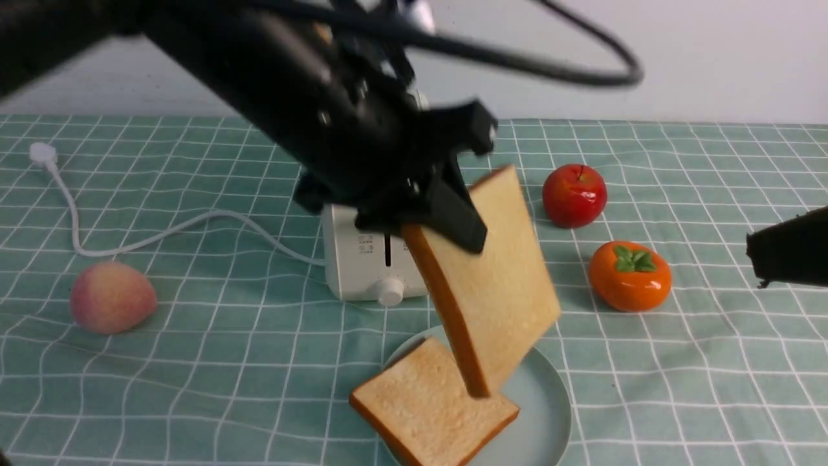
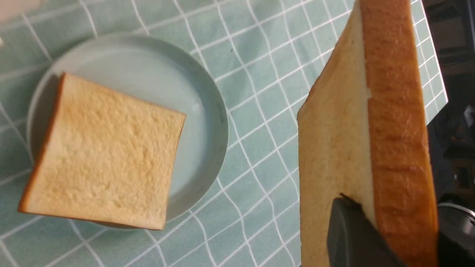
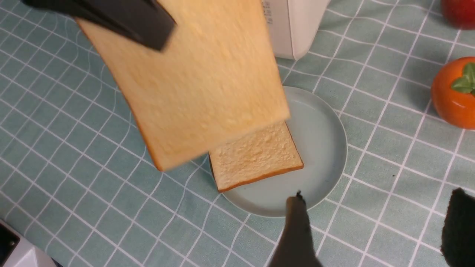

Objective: Take toasted bread from bread machine on blue coffee table place on plate.

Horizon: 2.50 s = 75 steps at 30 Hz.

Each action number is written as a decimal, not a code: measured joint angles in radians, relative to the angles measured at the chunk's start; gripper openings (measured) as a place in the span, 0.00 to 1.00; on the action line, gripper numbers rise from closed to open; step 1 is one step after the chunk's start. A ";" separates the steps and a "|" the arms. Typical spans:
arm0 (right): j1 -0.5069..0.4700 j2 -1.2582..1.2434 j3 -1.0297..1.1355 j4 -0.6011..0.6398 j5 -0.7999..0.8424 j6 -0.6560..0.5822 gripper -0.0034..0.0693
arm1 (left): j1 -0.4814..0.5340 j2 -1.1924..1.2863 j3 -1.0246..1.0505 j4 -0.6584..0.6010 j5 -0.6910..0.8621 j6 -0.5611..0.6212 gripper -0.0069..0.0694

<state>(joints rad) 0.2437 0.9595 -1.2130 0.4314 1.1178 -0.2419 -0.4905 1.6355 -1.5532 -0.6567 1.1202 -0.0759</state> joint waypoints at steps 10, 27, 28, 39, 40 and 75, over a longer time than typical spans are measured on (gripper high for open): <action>0.001 0.000 0.000 0.002 0.000 0.001 0.73 | -0.088 0.202 0.168 0.004 -0.314 0.076 0.60; 0.001 -0.054 0.000 -0.231 -0.073 0.220 0.10 | 0.032 -0.074 -0.174 0.708 0.068 -0.411 0.71; 0.001 -0.096 0.005 -0.265 -0.108 0.261 0.04 | 0.023 -0.121 -0.151 0.643 0.063 -0.378 0.55; 0.001 -0.562 0.479 -0.356 -0.496 0.282 0.02 | 0.017 -0.405 0.237 0.394 0.011 -0.230 0.07; 0.001 -0.589 0.543 -0.366 -0.542 0.282 0.02 | 0.017 -0.435 0.274 0.391 0.010 -0.229 0.07; 0.001 -0.652 1.236 -0.377 -0.839 0.283 0.04 | 0.029 -1.275 1.002 0.617 -0.372 -0.238 0.07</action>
<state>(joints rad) 0.2444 0.3072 0.0230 0.0545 0.2786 0.0409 -0.4616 0.3606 -0.5516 -0.0399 0.7482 -0.3142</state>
